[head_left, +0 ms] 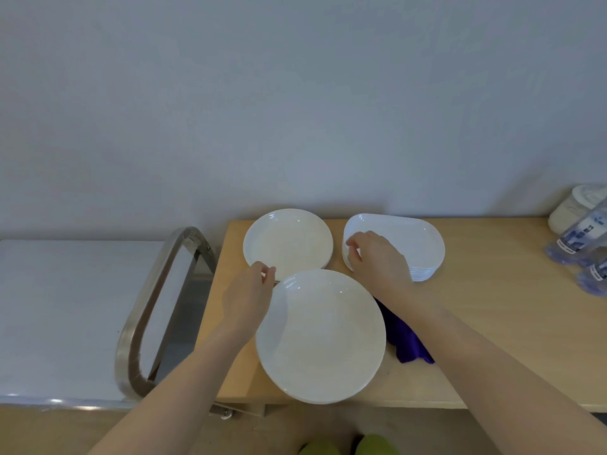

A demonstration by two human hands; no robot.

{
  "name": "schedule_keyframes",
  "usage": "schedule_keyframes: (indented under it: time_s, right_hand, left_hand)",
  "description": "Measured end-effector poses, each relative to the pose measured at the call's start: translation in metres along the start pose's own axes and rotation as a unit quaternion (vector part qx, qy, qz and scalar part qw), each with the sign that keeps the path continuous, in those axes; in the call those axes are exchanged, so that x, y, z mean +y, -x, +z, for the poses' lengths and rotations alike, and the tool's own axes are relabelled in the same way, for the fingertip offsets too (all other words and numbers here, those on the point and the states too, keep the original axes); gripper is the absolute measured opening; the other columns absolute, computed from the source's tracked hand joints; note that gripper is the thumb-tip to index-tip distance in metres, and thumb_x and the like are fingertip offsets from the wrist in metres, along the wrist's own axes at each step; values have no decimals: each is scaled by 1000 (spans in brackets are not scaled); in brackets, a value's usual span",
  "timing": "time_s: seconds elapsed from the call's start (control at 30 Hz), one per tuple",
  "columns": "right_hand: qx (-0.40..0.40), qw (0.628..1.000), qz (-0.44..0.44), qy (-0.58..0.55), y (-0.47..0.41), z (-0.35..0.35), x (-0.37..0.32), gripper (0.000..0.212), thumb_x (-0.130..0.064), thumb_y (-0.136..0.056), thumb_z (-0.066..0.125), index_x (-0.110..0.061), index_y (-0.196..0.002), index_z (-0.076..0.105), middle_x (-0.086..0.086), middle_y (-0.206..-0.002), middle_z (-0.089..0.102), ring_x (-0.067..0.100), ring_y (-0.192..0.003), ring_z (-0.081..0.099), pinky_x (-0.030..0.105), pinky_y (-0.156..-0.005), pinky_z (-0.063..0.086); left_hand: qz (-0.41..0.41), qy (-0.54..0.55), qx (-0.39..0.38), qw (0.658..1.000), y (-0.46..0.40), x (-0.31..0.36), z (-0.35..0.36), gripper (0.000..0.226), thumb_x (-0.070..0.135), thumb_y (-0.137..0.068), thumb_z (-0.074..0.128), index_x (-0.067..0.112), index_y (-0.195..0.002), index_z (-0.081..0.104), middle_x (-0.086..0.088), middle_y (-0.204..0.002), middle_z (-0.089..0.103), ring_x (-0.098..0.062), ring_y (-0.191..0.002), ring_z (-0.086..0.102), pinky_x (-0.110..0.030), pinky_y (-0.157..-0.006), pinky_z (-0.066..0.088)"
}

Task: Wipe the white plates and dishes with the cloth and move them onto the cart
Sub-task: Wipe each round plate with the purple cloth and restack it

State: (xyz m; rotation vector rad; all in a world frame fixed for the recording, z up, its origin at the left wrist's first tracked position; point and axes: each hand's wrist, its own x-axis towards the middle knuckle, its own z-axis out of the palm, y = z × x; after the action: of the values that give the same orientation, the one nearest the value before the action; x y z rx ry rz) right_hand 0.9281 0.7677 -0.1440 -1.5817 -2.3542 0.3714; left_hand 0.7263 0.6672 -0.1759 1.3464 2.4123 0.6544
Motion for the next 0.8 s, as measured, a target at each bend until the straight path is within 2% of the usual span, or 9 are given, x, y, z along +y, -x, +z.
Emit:
schedule_keyframes:
  time_s: [0.07, 0.13, 0.23, 0.33, 0.4, 0.6, 0.73, 0.8]
  right_hand:
    - [-15, 1000, -10, 5, -16, 3, -13, 16, -21, -96, 38, -18, -87, 51, -2, -87, 50, 23, -83, 49, 32, -64, 39]
    - [-38, 999, -20, 1, -33, 9, -24, 17, -16, -94, 39, -16, -97, 56, -1, -97, 55, 25, -90, 53, 33, -69, 44]
    - [-83, 996, -25, 20, -58, 26, -33, 24, -12, -94, 42, -11, -113, 57, 4, -113, 58, 27, -99, 57, 36, -76, 49]
    - [-120, 990, -29, 69, -81, 48, -35, 17, -9, -92, 43, -8, -105, 54, 8, -108, 58, 25, -89, 53, 30, -62, 38]
    - [-136, 987, -17, 82, -95, 59, -34, 15, -7, -91, 42, -8, -103, 51, 8, -107, 56, 24, -86, 50, 31, -60, 34]
    - [-111, 980, -43, 162, -126, 86, -32, 32, -5, -88, 53, -6, -118, 44, 10, -117, 51, 23, -106, 50, 27, -70, 37]
    - [-118, 973, -33, 198, -135, 96, -30, 37, -7, -87, 58, -4, -120, 41, 12, -119, 50, 23, -107, 51, 26, -75, 44]
    - [-133, 970, -28, 203, -138, 99, -28, 41, -8, -86, 61, -3, -121, 40, 12, -118, 51, 22, -104, 55, 26, -72, 44]
  left_hand:
    - [-13, -18, 11, 1000, -15, -2, -1, 29, 33, -100, 38, 14, -102, 59, 3, -84, 62, -15, -71, 56, -28, -55, 42]
    - [-30, -46, 16, 998, -31, -6, -1, 27, 31, -101, 36, 14, -98, 57, 4, -74, 57, -12, -62, 52, -23, -48, 34]
    - [-52, -83, 5, 995, -55, -16, 3, 23, 25, -100, 35, 15, -92, 53, 3, -70, 54, -9, -57, 47, -22, -45, 28]
    - [-78, -91, -4, 993, -74, -29, 10, 19, 27, -100, 35, 19, -88, 47, 6, -68, 49, -9, -57, 47, -22, -45, 29]
    - [-90, -94, -10, 991, -84, -38, 17, 13, 29, -100, 37, 22, -90, 42, 8, -69, 46, -8, -57, 46, -22, -46, 30]
    - [-94, -101, -12, 990, -112, -54, 34, 14, 32, -98, 42, 20, -90, 39, 10, -69, 42, -7, -57, 44, -22, -43, 27]
    - [-91, -126, -4, 988, -124, -60, 44, 14, 31, -98, 44, 18, -93, 46, 12, -66, 39, -5, -53, 40, -20, -40, 24]
    - [-97, -131, -10, 987, -127, -62, 47, 10, 28, -97, 46, 20, -92, 44, 13, -64, 38, -4, -50, 38, -20, -38, 21]
